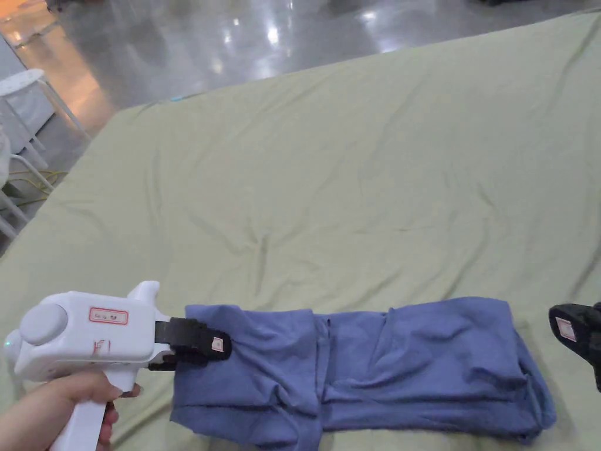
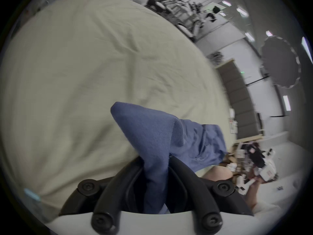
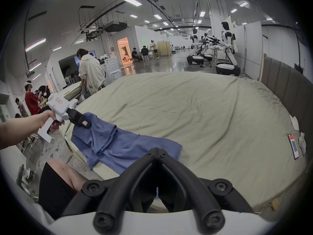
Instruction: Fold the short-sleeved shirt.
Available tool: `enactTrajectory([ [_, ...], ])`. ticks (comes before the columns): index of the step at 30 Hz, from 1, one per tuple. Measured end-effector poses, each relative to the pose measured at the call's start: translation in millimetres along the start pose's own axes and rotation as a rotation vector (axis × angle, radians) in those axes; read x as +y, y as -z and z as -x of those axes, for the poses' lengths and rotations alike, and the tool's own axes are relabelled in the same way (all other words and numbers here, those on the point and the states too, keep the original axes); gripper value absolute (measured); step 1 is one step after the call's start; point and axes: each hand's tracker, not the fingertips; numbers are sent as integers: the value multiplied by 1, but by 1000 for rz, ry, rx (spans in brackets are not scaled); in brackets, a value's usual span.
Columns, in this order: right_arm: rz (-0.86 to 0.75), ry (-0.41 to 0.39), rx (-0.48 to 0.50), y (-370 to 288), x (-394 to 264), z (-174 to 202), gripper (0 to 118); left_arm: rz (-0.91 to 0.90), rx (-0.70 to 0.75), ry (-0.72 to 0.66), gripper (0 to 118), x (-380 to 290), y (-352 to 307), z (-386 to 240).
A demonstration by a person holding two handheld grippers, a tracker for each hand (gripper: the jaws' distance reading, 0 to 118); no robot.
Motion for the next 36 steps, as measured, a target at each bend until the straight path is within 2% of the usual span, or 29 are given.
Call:
enactTrajectory([
  [1,4,9,7,2,0,-2,1,8,21,4,5,14,-8,7],
  [5,17,21,28,0,0,-4,1,46,45,-9,5,22,-24,-54],
  [8,8,33,53,-8,2,-7,1,70,111,112,5,28,-16,-112],
  [16,-33,96,71,-24,4,-30,1,191,129,141,5,12,90,-210],
  [19,-44,115,62,-31,0,-42,1,204,224,187,6,17,131,-225],
  [22,-41,139,57,-35,-6,-57,1,243,242,181,8,5,165,-253],
  [23,-38,146,60,-35,-8,-61,1,237,234,159,14,4,171,-259],
  [25,-31,157,51,-37,-13,-70,1,240,155,108,51,-4,181,-281],
  [26,-25,167,34,-39,-16,-75,1,294,39,84,65,-9,179,-294],
  [27,-22,180,24,-41,-18,-80,1,329,-59,92,69,-10,173,-306],
  [29,-19,201,12,-45,-23,-86,1,355,-216,140,69,-12,149,-324],
  [30,-19,210,4,-48,-26,-89,1,280,-211,216,69,-10,132,-325],
  [32,-20,216,-3,-55,-30,-90,1,207,-142,330,67,-9,106,-319],
  [33,-20,218,-6,-57,-31,-91,1,161,-56,405,49,-16,94,-317],
  [34,-21,217,-10,-60,-33,-91,1,107,38,459,19,-19,90,-310],
  [35,-22,213,-18,-61,-34,-91,1,70,154,488,0,-24,95,-299],
  [36,-22,207,-26,-62,-34,-89,1,70,251,467,0,-28,105,-287],
])
